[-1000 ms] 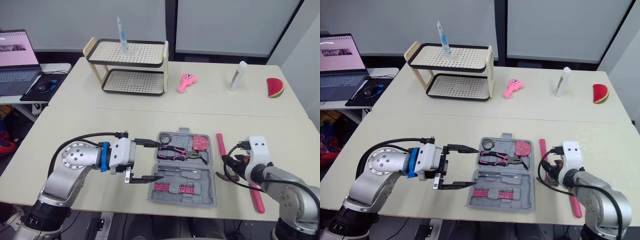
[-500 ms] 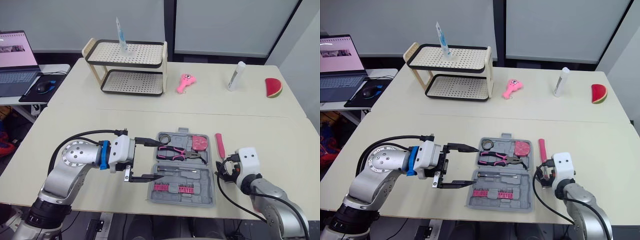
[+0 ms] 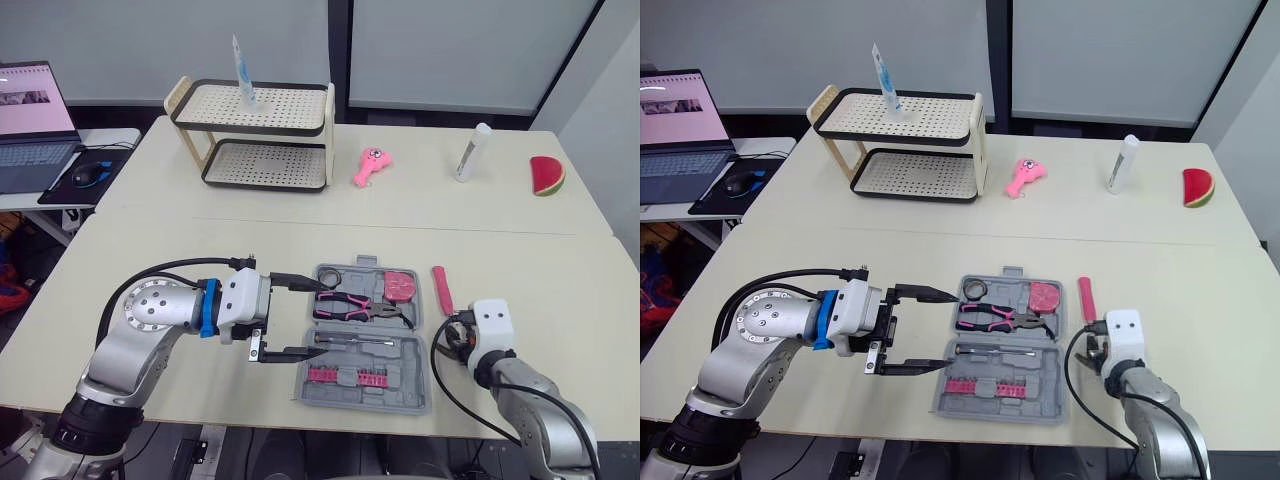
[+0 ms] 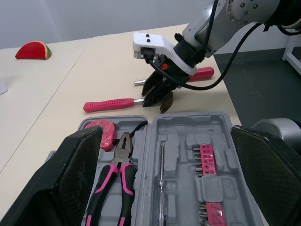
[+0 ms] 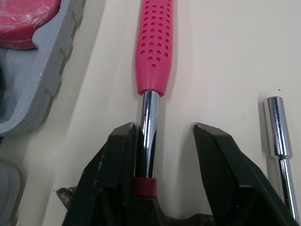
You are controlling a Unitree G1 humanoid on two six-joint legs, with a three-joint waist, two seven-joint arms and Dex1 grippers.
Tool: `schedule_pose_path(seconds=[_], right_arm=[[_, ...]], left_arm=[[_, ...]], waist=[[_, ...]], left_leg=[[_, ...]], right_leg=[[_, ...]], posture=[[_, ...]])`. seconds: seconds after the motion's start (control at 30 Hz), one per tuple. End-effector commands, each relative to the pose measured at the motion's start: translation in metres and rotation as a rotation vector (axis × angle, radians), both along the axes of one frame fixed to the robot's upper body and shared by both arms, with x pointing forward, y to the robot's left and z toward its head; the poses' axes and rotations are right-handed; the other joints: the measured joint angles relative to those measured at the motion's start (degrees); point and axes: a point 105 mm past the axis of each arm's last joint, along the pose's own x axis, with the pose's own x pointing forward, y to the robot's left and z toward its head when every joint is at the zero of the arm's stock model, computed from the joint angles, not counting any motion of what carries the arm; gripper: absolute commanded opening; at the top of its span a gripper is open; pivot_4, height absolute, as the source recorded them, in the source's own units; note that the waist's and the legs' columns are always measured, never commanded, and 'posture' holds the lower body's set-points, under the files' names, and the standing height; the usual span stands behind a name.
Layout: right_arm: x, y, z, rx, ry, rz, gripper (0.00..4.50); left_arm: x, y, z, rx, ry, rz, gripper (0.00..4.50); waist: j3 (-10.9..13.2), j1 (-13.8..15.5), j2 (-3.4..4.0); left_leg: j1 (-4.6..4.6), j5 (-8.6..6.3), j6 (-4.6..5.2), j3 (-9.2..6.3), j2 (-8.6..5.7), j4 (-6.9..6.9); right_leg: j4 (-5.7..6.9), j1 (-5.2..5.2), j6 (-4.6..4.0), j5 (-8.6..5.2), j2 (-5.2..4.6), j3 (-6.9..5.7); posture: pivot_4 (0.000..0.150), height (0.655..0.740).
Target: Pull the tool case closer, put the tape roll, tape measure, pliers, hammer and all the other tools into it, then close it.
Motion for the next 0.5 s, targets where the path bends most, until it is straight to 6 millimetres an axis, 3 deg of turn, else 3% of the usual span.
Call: schedule_pose_path(seconds=[0.03, 0.2, 0.5], right_arm=[[0.001, 0.0, -0.001, 0.01, 0.005, -0.019, 1.13], [0.003, 0.002, 0.004, 0.028, -0.017, -0.022, 0.21], [0.007, 0.003, 0.031, 0.026, -0.108, 0.017, 0.19]], left_arm=[[-0.001, -0.002, 0.006, -0.006, -0.021, -0.019, 4.5], [0.0, 0.0, 0.005, -0.004, -0.023, -0.014, 4.5], [0.006, 0.013, 0.013, -0.036, -0.002, 0.047, 4.5]], waist=[[0.0, 0.0, 0.0], [0.0, 0.0, 0.0], [0.0, 0.0, 0.02]], left_leg=[[0.0, 0.0, 0.0, 0.0, 0.0, 0.0], [0.0, 0.0, 0.0, 0.0, 0.0, -0.01], [-0.01, 0.0, 0.0, 0.0, 0.0, -0.01]], right_leg=[[0.0, 0.0, 0.0, 0.0, 0.0, 0.0], [0.0, 0.0, 0.0, 0.0, 0.0, 0.0], [0.01, -0.02, 0.0, 0.0, 0.0, 0.0]], posture=[[0.15, 0.735], [0.15, 0.735], [0.15, 0.735]])
